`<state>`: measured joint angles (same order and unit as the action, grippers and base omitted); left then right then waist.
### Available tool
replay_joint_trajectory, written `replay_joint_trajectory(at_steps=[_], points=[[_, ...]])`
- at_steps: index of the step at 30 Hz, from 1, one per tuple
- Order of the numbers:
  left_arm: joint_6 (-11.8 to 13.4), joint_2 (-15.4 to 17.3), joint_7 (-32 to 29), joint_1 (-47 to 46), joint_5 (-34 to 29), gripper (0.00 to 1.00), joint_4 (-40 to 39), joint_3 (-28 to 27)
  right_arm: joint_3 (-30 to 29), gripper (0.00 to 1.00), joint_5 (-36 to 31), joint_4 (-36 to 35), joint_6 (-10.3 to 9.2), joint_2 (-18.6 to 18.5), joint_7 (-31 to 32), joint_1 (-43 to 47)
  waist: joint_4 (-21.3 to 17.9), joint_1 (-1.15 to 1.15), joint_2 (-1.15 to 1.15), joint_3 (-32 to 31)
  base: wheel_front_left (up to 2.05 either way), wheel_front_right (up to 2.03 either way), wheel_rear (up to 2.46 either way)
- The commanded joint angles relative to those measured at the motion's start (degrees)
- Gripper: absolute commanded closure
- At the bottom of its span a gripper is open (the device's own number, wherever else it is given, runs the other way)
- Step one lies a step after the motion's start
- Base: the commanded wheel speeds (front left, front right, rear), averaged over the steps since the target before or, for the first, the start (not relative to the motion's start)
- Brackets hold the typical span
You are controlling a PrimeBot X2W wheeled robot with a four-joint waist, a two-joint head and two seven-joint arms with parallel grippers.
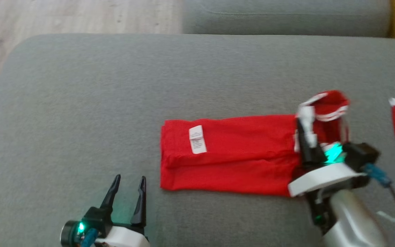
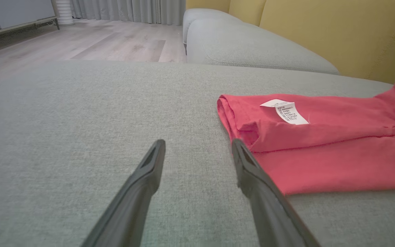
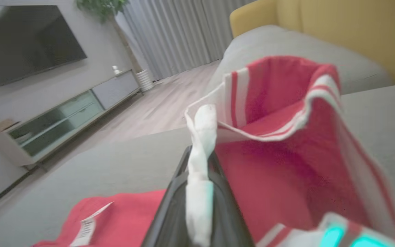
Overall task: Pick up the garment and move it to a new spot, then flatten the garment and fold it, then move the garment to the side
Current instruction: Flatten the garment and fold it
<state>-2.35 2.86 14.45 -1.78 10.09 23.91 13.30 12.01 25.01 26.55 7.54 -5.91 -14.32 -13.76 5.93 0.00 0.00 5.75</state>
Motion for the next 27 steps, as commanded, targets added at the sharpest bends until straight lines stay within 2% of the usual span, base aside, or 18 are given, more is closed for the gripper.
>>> replay_joint_trajectory(at_steps=[1,7,14,15,16,17,22,27], points=[[-0.16,0.02,0.55,-0.85,0.32,0.0,-1.24,-0.78,4.14,1.0,1.74,-2.59,-0.05,0.75,-0.67,-1.35,2.4,0.0,0.0,0.01,0.0,0.0,0.0],[-0.24,0.02,0.55,-0.54,0.65,0.0,-0.59,1.45,13.63,1.0,5.6,-1.3,-0.05,1.51,-0.67,-4.04,8.87,0.0,0.0,0.05,0.0,0.0,0.0],[0.03,0.02,0.55,0.51,0.87,0.0,-0.05,2.29,19.69,1.0,7.59,3.34,-0.05,2.43,-0.67,-7.94,15.82,0.0,0.0,-0.59,0.0,0.0,0.0],[0.07,0.02,0.55,0.67,0.83,0.0,-0.02,2.17,20.18,0.87,7.86,3.75,-0.05,2.54,-0.67,-8.32,16.32,0.0,0.0,-0.73,0.0,0.0,0.0],[0.07,0.02,0.55,0.82,0.76,0.0,0.03,2.05,20.41,0.53,8.16,4.14,-0.05,2.65,-0.67,-8.61,16.67,0.0,0.0,-0.91,0.0,0.0,0.0],[0.0,0.02,0.55,0.95,0.64,0.0,0.09,1.91,20.47,0.0,8.57,4.73,-0.05,2.74,-0.67,-8.77,16.84,0.0,0.0,-1.05,0.0,0.0,0.0],[0.18,0.02,0.55,1.17,0.52,0.0,-0.09,0.79,19.18,0.0,8.63,4.97,-0.05,2.93,-0.67,-9.65,15.97,0.0,0.0,-1.59,0.0,0.0,0.0],[0.28,0.02,0.55,0.8,0.47,0.0,-1.02,-0.4,10.69,0.0,2.97,1.46,-0.05,2.99,-0.68,-7.63,11.71,0.0,0.0,-2.44,0.0,0.0,0.0]])
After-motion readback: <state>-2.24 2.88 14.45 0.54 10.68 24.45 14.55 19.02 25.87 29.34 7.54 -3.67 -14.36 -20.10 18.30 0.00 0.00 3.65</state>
